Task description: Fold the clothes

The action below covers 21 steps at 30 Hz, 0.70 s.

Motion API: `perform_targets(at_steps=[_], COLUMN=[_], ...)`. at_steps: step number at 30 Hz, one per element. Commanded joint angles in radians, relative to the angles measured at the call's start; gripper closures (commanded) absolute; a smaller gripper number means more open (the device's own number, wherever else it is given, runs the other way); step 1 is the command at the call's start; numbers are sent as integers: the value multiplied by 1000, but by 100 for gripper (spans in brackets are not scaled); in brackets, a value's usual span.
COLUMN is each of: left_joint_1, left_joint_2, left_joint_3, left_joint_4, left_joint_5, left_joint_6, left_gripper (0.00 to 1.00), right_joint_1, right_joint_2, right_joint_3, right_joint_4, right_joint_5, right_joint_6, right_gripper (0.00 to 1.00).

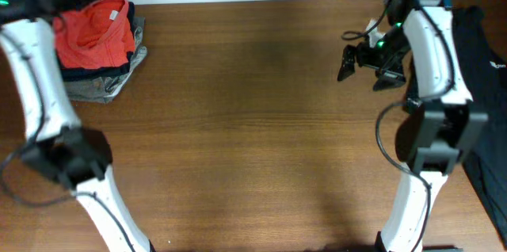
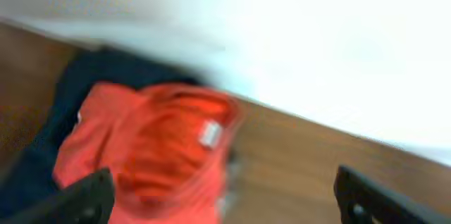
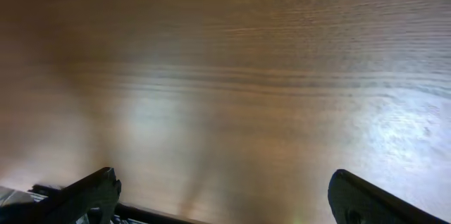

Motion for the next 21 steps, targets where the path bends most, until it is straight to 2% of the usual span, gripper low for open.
perform_targets(at_steps=[1, 7, 12, 16, 21], left_joint_1=[2, 2, 1, -2, -22], left_joint_2=[-164, -357, -448, -521, -663], left_joint_3=[25, 25, 25, -10, -77], left_joint_4=[-87, -359, -587, -594, -594], left_joint_5=[113, 113, 111, 106, 105], left_joint_6=[11, 67, 105, 126, 126], left_gripper=[1, 1, 1, 0, 1], right_joint_1=[11, 87, 193, 255, 262], right_joint_2=[-185, -441, -623, -761, -921], right_joint_3=[6, -49, -180, -312, -423], right_joint_4=[-5, -5, -5, -5, -5], right_joint_5=[-42, -34, 29, 96, 126], right_joint_6=[10, 10, 11, 73, 105], right_gripper=[1, 1, 1, 1, 1])
